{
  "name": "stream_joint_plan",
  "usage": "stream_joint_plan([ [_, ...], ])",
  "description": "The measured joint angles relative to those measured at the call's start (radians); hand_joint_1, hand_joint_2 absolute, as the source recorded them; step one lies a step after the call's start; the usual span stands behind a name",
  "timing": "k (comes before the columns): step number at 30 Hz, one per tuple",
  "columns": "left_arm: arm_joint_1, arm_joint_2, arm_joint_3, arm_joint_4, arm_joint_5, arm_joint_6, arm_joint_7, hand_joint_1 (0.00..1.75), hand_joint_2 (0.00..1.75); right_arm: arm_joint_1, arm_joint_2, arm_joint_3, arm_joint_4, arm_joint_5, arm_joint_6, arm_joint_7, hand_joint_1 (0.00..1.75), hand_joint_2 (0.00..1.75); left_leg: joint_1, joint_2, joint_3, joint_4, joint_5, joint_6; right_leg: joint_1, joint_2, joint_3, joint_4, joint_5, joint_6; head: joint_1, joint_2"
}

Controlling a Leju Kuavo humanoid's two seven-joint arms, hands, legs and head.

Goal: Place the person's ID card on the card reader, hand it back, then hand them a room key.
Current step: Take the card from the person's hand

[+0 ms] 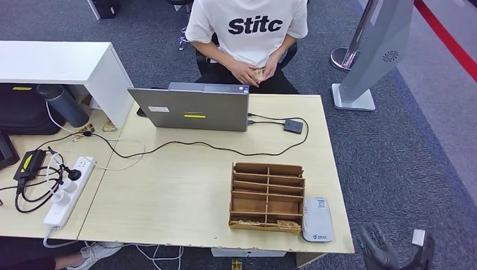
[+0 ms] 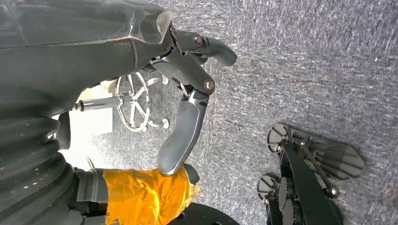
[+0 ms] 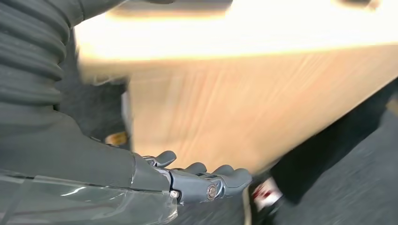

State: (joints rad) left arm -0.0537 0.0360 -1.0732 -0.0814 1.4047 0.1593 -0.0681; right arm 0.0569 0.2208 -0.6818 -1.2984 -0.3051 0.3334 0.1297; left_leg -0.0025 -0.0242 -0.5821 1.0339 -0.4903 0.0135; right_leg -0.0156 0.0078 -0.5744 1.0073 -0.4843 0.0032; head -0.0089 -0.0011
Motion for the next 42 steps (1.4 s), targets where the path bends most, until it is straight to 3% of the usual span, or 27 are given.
stream_joint_plan([
  [15,-0.020,-0.005,-0.134,0.037,0.123,0.046,0.004,0.00,1.75,0.086,0.023,0.187,-0.380,-0.318,-0.002,-0.032,0.00,1.75,0.000,0.000,0.000,0.000,0.000,0.000,0.000,0.000,0.000,0.000,0.000,0.000,0.000,0.000],
  [25,-0.021,-0.014,-0.162,0.041,0.125,0.060,0.002,0.00,1.75,0.137,0.022,0.280,-0.529,-0.338,0.025,-0.080,0.00,1.75,0.000,0.000,0.000,0.000,0.000,0.000,0.000,0.000,0.000,0.000,0.000,0.000,0.000,0.000],
  [27,-0.021,-0.016,-0.163,0.044,0.125,0.061,0.002,0.00,1.75,0.148,0.013,0.303,-0.553,-0.282,0.048,-0.118,0.00,1.75,0.000,0.000,0.000,0.000,0.000,0.000,0.000,0.000,0.000,0.000,0.000,0.000,0.000,0.000],
  [32,-0.020,-0.024,-0.162,0.048,0.125,0.048,-0.002,0.00,1.75,0.172,-0.041,0.418,-0.622,0.017,0.086,-0.246,0.00,1.75,0.000,0.000,0.000,0.000,0.000,0.000,0.000,0.000,0.000,0.000,0.000,0.000,0.000,0.000],
  [37,-0.021,-0.027,-0.162,0.049,0.125,0.034,-0.004,0.00,1.75,0.168,-0.106,0.614,-0.690,0.404,-0.062,-0.353,0.00,1.75,0.000,0.001,0.000,0.000,0.000,0.000,0.000,0.000,0.000,0.000,0.000,0.000,0.000,0.000],
  [42,-0.022,-0.026,-0.176,0.049,0.124,0.003,0.006,0.00,1.75,0.069,-0.170,0.822,-0.725,0.769,-0.192,-0.368,0.00,1.75,0.000,0.002,0.000,0.000,0.001,-0.001,0.000,0.001,0.001,0.001,0.000,0.000,0.000,0.000],
])
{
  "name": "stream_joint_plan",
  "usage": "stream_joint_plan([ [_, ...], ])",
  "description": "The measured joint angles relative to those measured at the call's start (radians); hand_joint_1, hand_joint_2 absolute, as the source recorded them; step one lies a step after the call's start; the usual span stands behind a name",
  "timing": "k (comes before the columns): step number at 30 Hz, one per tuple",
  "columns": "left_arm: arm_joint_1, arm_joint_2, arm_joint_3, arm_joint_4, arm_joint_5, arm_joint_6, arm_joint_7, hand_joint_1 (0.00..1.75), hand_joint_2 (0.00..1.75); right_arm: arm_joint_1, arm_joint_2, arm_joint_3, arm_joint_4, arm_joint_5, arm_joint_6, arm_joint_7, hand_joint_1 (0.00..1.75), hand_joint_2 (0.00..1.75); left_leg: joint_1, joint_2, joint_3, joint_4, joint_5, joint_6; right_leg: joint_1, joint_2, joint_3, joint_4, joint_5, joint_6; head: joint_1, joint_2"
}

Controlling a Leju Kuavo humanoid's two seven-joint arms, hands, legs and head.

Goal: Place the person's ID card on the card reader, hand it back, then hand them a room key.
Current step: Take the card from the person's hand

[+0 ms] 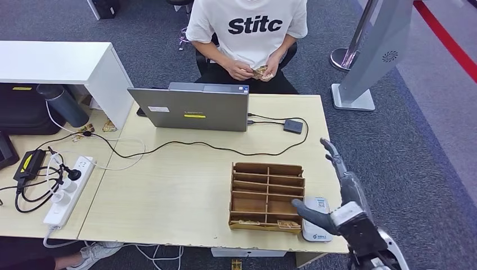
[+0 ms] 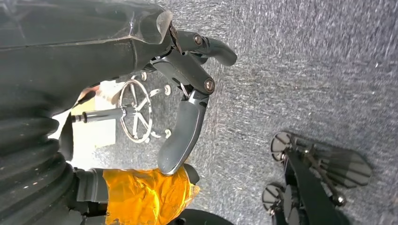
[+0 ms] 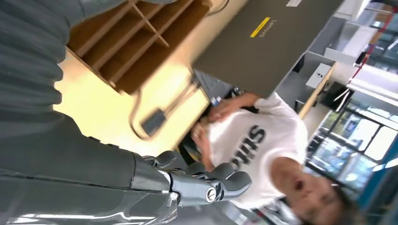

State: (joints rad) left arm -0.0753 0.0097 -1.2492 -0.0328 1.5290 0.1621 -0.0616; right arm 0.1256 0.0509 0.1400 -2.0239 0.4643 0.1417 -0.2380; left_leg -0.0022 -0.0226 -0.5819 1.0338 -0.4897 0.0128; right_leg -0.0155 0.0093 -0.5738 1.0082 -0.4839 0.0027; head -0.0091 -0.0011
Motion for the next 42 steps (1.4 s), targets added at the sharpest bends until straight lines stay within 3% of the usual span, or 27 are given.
stream_joint_plan([
  [3,-0.003,0.002,-0.028,0.000,0.000,-0.021,0.007,0.00,1.75,-0.112,-0.029,0.119,0.020,0.116,-0.034,0.024,0.00,1.75,0.000,0.001,0.001,0.000,0.001,0.000,0.000,0.001,0.000,0.000,0.000,0.000,0.000,0.000],
  [7,-0.004,0.008,-0.060,0.000,0.000,-0.033,0.009,0.00,1.75,-0.221,-0.049,0.220,0.061,0.152,-0.050,0.047,0.00,1.75,0.000,0.000,0.001,0.000,0.001,-0.001,0.000,0.000,0.000,0.000,0.000,0.000,0.000,0.000],
  [14,-0.004,0.011,-0.084,0.005,-0.001,-0.035,0.009,0.00,1.75,-0.275,-0.070,0.280,0.091,0.165,-0.062,0.057,0.00,1.75,0.000,0.000,0.000,0.000,0.001,-0.001,0.000,0.000,0.000,0.000,0.000,0.000,0.000,0.000],
  [17,-0.005,0.014,-0.102,0.006,-0.003,-0.045,-0.001,0.00,1.75,-0.339,-0.073,0.306,0.130,0.274,-0.078,0.116,0.00,1.75,0.000,0.001,0.000,0.000,0.000,-0.001,0.000,0.002,0.000,0.000,0.001,-0.001,0.000,0.000],
  [20,-0.012,0.021,-0.134,0.006,-0.006,-0.053,-0.016,0.00,1.75,-0.475,-0.068,0.336,0.231,0.431,-0.089,0.203,0.00,1.75,0.000,0.003,0.001,0.000,0.002,-0.001,0.000,0.003,0.000,0.000,0.002,-0.001,0.000,0.000],
  [24,-0.021,0.031,-0.176,0.008,-0.005,-0.065,-0.026,0.00,1.75,-0.668,-0.034,0.348,0.453,0.548,-0.071,0.304,0.00,1.75,0.001,0.002,0.001,0.000,0.005,-0.002,0.000,0.003,0.000,0.001,0.005,-0.002,0.000,0.000],
  [28,-0.022,0.036,-0.202,0.008,-0.003,-0.072,-0.024,0.00,1.75,-0.778,0.012,0.324,0.651,0.595,-0.062,0.357,0.00,1.75,0.001,0.001,0.001,0.000,0.006,-0.002,0.000,0.002,0.000,0.001,0.005,-0.002,0.000,0.000],
  [34,-0.024,0.035,-0.214,0.008,0.000,-0.070,-0.017,0.00,1.75,-0.811,0.069,0.282,0.772,0.660,-0.045,0.359,0.00,1.75,0.001,0.000,0.000,0.000,0.005,-0.002,0.000,0.002,-0.001,0.001,0.005,-0.002,0.000,0.000],
  [42,-0.026,0.036,-0.214,0.008,0.000,-0.069,-0.010,0.00,1.75,-0.816,0.133,0.235,0.810,0.664,-0.020,0.342,0.00,1.75,0.001,0.000,-0.001,0.000,0.005,-0.002,0.000,0.002,-0.002,0.001,0.004,-0.002,0.000,0.000],
])
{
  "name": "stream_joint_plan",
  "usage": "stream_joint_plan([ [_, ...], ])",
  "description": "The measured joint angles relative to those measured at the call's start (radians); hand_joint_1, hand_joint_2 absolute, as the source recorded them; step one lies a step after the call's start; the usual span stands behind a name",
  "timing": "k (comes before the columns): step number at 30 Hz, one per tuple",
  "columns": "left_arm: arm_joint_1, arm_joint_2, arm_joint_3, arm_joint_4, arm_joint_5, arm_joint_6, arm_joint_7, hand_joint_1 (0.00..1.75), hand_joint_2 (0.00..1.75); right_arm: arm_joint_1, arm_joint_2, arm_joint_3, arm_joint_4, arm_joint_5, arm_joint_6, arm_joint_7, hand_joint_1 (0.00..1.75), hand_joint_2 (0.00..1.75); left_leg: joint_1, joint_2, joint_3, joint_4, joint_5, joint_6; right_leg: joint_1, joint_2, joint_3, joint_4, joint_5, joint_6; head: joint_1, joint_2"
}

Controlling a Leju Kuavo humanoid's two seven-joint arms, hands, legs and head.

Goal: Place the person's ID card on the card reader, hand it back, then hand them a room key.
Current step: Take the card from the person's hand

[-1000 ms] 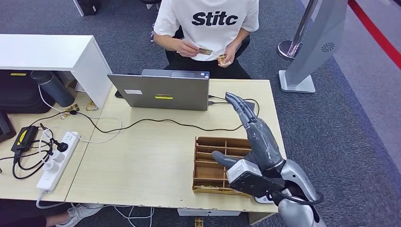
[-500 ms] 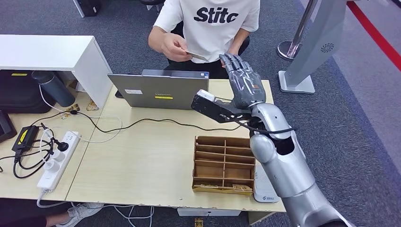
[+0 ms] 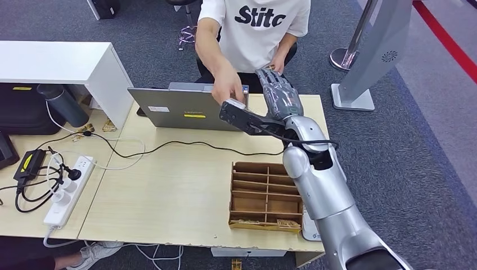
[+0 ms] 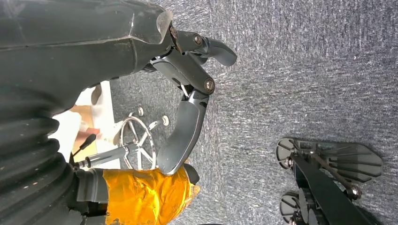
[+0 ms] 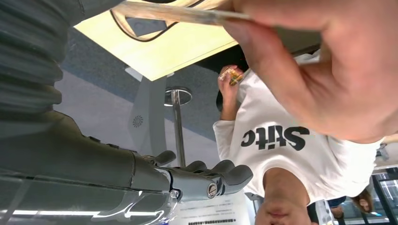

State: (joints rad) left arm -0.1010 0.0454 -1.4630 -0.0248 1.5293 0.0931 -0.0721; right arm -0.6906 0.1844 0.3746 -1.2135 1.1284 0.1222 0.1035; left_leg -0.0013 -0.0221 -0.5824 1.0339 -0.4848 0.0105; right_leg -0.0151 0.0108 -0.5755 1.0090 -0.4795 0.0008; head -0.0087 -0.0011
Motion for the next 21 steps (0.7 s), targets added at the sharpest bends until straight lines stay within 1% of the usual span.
stream_joint_plan([
  [2,0.000,0.000,0.000,0.000,0.000,0.000,0.000,0.00,1.75,-0.001,0.007,-0.005,0.003,-0.001,0.001,-0.001,0.00,1.75,0.000,0.000,0.000,0.000,0.000,0.000,0.000,0.000,0.000,0.000,0.000,0.000,0.000,0.000],
  [3,0.000,0.000,0.000,0.000,0.000,0.000,0.000,0.00,1.75,-0.001,0.009,-0.007,0.004,-0.002,0.001,-0.002,0.11,1.75,0.000,0.000,0.000,0.000,0.000,0.000,0.000,0.000,0.000,0.000,0.000,0.000,0.000,0.000],
  [6,0.000,0.000,0.000,0.000,0.000,0.000,0.001,0.00,1.75,-0.001,0.019,-0.014,0.007,-0.010,0.007,-0.007,1.41,1.75,0.000,0.000,0.000,0.000,0.000,0.000,0.000,0.000,0.000,0.000,0.000,0.000,0.000,0.000],
  [7,0.000,0.001,0.000,0.000,0.000,0.000,0.001,0.00,1.75,-0.001,0.023,-0.016,0.007,-0.012,0.010,-0.010,1.74,1.75,0.000,0.000,0.000,0.000,0.000,0.000,0.000,0.000,0.000,0.000,0.000,0.000,0.000,0.000],
  [13,-0.001,0.001,0.000,0.000,0.000,0.001,0.002,0.00,1.75,-0.001,0.038,-0.026,0.007,-0.021,0.023,-0.015,1.75,1.75,0.000,0.000,0.000,0.000,0.000,0.000,0.000,0.000,0.000,0.000,0.000,0.000,0.000,0.000],
  [21,-0.001,0.003,0.000,0.000,0.000,0.003,0.003,0.00,1.75,-0.001,0.040,-0.029,0.009,-0.025,0.029,-0.016,1.75,1.75,0.000,0.000,0.000,0.000,0.000,0.000,0.000,0.000,0.000,0.000,0.000,0.000,0.000,0.000],
])
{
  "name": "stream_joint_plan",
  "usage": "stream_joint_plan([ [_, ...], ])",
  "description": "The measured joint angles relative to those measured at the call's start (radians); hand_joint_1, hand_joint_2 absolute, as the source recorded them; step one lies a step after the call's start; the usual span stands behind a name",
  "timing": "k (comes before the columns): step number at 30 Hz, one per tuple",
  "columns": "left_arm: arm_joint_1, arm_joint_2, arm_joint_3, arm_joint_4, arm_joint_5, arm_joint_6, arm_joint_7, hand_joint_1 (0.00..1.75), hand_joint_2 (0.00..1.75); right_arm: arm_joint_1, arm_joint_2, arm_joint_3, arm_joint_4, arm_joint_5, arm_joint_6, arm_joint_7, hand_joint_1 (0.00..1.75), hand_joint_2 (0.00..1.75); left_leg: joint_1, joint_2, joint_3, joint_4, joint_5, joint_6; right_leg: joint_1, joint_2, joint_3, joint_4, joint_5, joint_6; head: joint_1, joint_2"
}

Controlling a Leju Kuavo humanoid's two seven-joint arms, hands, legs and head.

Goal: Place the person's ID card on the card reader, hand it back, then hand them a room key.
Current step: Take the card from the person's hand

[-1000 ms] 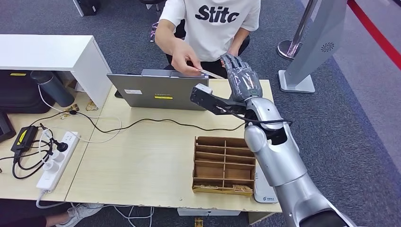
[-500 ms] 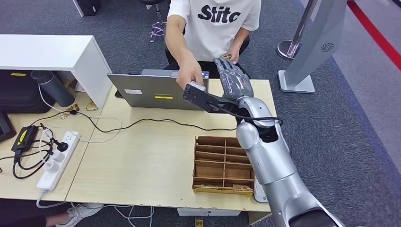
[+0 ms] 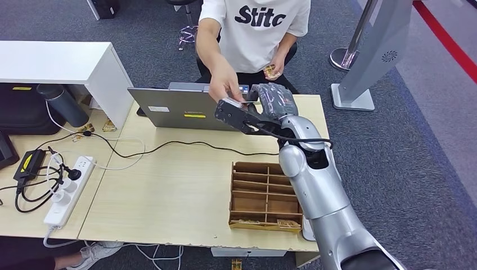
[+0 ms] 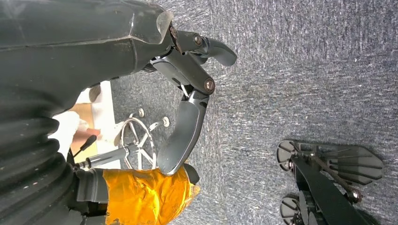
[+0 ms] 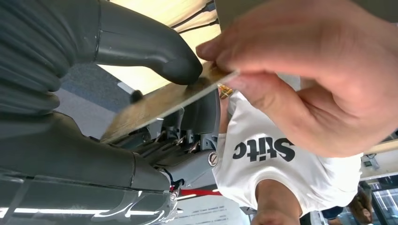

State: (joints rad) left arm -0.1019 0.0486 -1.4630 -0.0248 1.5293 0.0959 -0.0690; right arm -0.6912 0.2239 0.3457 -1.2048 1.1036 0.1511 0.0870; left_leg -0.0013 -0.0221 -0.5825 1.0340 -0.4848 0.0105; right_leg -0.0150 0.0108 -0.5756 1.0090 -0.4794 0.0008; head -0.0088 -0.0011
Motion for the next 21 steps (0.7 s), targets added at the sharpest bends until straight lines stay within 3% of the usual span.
stream_joint_plan([
  [5,0.000,0.001,0.000,0.000,0.000,0.001,0.000,0.00,1.75,0.003,0.000,-0.007,-0.013,-0.030,-0.002,-0.028,1.75,1.75,0.000,0.000,0.000,0.000,0.000,0.000,0.000,0.000,0.000,0.000,0.000,0.000,0.000,0.000],
  [8,0.000,0.000,0.001,0.000,0.000,0.005,-0.002,0.00,1.75,0.033,0.000,-0.022,-0.064,-0.118,-0.012,-0.090,1.75,1.75,0.000,0.000,0.000,0.000,0.000,0.000,0.000,0.000,0.000,0.000,0.000,0.000,0.000,0.000],
  [14,0.003,-0.007,0.006,0.000,0.000,0.023,-0.012,0.00,1.75,0.188,-0.005,-0.048,-0.293,-0.321,-0.027,-0.196,1.75,1.75,0.000,-0.001,0.000,0.000,-0.002,-0.001,0.000,0.000,-0.001,-0.001,-0.001,0.000,0.000,0.000],
  [21,0.010,-0.020,0.049,0.000,0.000,0.056,-0.021,0.00,1.75,0.418,-0.052,-0.096,-0.566,-0.488,-0.085,-0.274,1.75,1.75,0.000,-0.001,0.000,0.000,-0.003,0.000,0.000,-0.001,0.000,-0.002,-0.003,0.002,0.000,0.000],
])
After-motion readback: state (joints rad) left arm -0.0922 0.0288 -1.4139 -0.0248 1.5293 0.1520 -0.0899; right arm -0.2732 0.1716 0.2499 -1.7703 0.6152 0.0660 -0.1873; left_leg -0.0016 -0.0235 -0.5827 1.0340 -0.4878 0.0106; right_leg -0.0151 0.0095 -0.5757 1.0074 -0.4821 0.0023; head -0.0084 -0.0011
